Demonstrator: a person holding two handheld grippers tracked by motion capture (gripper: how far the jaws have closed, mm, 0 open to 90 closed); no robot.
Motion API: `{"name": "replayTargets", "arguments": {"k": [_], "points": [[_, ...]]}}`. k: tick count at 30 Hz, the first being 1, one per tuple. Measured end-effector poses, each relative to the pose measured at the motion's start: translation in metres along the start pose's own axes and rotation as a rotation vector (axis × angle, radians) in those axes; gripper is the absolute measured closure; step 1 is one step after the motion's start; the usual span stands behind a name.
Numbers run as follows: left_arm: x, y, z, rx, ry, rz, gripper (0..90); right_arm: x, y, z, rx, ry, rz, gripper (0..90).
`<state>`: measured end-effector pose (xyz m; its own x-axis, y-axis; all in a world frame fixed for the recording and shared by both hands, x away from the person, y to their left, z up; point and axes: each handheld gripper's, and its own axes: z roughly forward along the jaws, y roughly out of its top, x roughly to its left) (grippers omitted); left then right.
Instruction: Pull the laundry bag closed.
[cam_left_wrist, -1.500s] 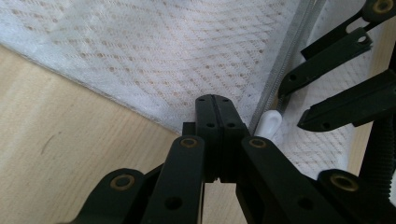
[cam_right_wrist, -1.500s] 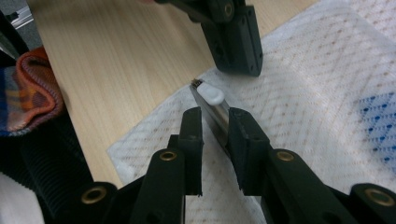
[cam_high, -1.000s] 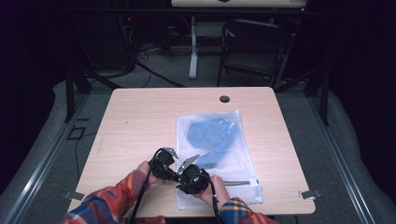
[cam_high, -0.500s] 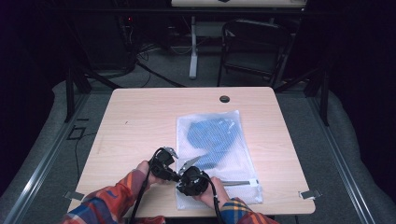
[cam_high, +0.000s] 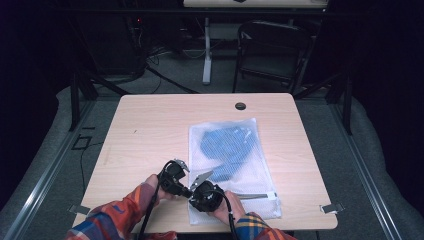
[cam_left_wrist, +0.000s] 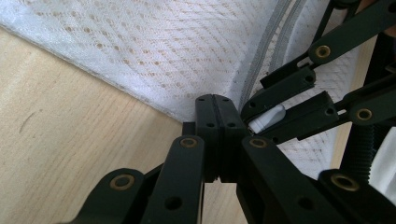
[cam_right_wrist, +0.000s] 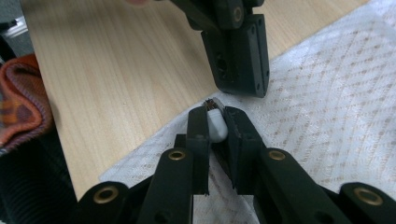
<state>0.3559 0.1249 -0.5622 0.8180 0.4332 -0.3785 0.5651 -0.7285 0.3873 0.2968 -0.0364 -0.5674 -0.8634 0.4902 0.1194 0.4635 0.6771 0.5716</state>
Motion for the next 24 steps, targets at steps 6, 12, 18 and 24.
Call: {"name": "replayTargets", "arguments": {"k": [6, 12, 18, 24], "points": [[0.0, 0.0, 0.0, 0.001, -0.004, 0.007, 90.0, -0.008, -0.001, -0.001, -0.003, 0.054, 0.069, 77.5], [0.001, 0.0, 0.0, 0.004, -0.003, 0.007, 90.0, -0.009, -0.001, 0.0, -0.028, 0.041, 0.082, 74.0], [0.001, 0.0, -0.001, 0.016, -0.001, 0.025, 90.0, -0.015, -0.004, 0.0, -0.034, 0.095, 0.118, 80.7], [0.0, 0.0, -0.001, 0.015, 0.002, 0.024, 90.0, -0.01, -0.003, -0.001, -0.027, 0.079, 0.106, 83.1]]}}
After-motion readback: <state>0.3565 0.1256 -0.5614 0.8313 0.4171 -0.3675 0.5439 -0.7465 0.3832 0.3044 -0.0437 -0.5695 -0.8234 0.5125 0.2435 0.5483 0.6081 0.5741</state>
